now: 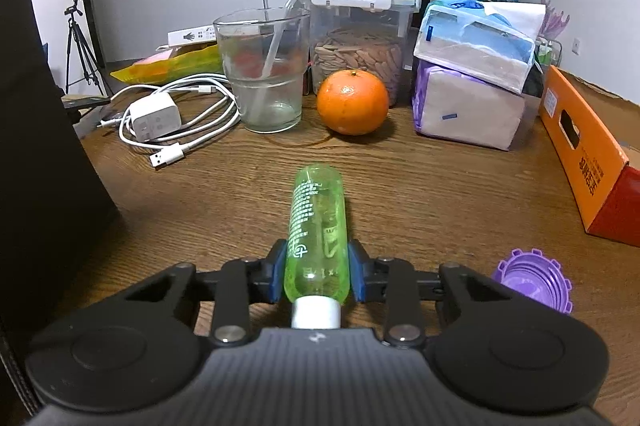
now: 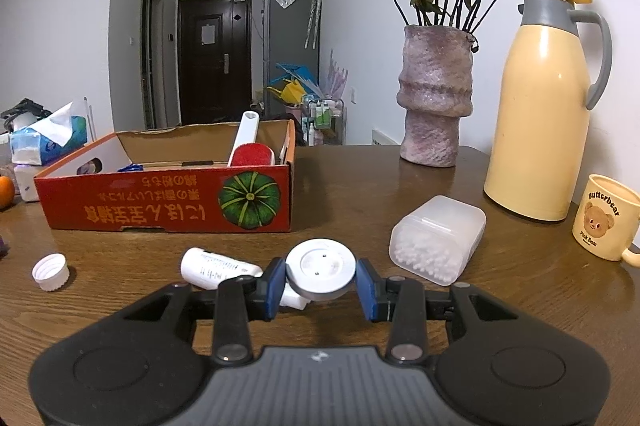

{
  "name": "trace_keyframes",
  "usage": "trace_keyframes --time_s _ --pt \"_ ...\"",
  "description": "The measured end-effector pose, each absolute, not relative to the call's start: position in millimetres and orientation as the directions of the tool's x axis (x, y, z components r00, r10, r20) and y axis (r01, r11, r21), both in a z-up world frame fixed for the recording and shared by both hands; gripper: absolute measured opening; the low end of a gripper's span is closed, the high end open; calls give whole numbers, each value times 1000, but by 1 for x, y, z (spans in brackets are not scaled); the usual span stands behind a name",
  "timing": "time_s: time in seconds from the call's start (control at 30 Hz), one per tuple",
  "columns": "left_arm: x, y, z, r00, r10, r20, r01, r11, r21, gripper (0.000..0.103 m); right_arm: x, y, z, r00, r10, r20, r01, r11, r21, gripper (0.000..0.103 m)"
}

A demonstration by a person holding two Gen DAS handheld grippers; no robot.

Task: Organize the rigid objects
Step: 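Carry the green bottle and white puck over the cardboard box with both tools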

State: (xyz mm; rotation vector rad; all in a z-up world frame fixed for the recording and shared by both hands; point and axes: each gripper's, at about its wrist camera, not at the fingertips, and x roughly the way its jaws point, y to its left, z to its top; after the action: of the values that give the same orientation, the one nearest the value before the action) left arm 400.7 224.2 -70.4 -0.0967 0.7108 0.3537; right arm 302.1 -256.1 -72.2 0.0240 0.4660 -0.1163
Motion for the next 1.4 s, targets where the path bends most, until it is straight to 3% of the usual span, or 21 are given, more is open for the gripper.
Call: trace_keyframes --time_s 0.6,1.4 --pt "360 179 -36 789 250 -561 -307 952 -8 32 294 -255 -65 905 -58 -421 80 996 34 38" --pt "329 57 -6 867 86 -491 -131 990 -57 32 283 -235 -36 930 94 -355 -71 995 76 38"
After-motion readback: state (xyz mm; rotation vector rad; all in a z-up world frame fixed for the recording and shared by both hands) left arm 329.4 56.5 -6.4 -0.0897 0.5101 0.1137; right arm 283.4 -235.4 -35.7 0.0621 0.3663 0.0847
